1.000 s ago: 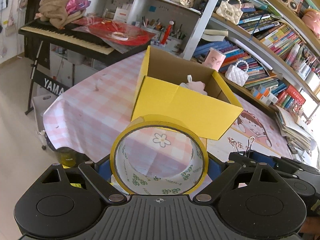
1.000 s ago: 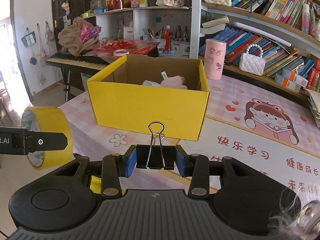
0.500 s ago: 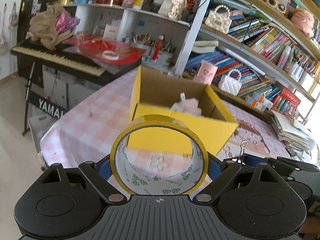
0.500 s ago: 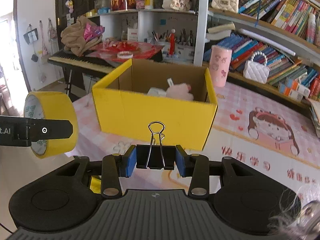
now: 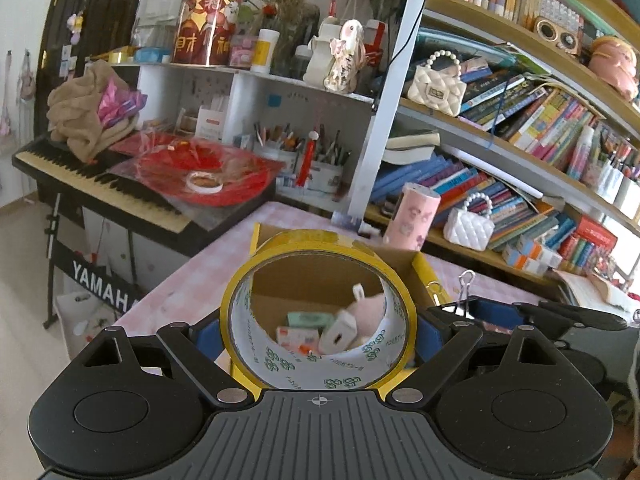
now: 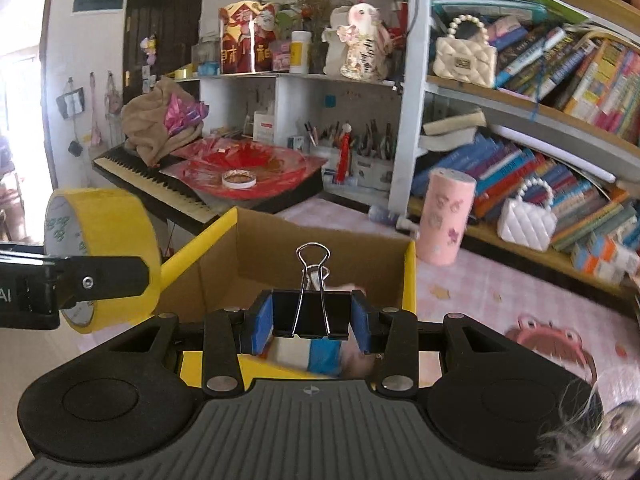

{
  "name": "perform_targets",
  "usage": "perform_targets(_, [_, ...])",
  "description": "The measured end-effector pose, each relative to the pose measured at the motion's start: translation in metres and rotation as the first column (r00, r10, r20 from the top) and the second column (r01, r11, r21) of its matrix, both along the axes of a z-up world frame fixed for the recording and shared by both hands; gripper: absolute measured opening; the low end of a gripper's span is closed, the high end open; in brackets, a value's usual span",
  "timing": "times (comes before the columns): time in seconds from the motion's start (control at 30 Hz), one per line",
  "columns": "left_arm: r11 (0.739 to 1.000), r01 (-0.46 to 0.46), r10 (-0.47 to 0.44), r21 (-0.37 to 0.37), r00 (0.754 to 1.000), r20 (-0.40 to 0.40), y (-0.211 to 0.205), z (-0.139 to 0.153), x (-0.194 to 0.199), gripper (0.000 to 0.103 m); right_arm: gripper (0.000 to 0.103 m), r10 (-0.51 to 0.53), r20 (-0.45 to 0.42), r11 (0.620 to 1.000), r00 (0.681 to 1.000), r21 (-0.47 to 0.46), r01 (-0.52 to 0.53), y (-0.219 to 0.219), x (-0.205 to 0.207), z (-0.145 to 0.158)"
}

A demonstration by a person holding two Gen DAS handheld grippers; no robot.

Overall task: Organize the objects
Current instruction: 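Carry the tape roll and binder clip over the yellow box with both tools, then open both tools to drop the tape roll and binder clip into the box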

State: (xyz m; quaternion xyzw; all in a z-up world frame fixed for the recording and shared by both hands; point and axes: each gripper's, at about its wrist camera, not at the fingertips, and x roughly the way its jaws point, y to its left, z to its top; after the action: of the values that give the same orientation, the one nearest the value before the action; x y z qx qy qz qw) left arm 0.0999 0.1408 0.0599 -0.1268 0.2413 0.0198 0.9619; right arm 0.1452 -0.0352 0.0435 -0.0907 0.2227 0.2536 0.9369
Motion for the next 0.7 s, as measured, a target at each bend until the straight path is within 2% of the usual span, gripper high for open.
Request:
perform_targets(0.17, [1.0, -0.014, 0.013, -0.012, 0.999, -0.045, -0.01, -0.012, 0.035, 0.091, 0.038, 0.037, -0.015, 0.998, 0.999, -0.053, -0.038, 0.008, 0.04, -0.014])
perform_targets(0.33, [1.0, -0.02, 0.021, 0.007, 0.993, -0.116, -0.018, -0.029, 0.062, 0.091, 0.038, 0.061, -0.054, 0.993, 0.997, -0.094, -0.066, 0.007, 0.068, -0.032])
perform_targets(0.7, [0.998, -0.036, 0.048, 0.059, 0.975, -0.216, -0.025, -0.049, 0.099, 0.092, 0.038, 0.156, -0.15, 0.974, 0.976, -0.139, -0.177, 0.015, 0.098, -0.056])
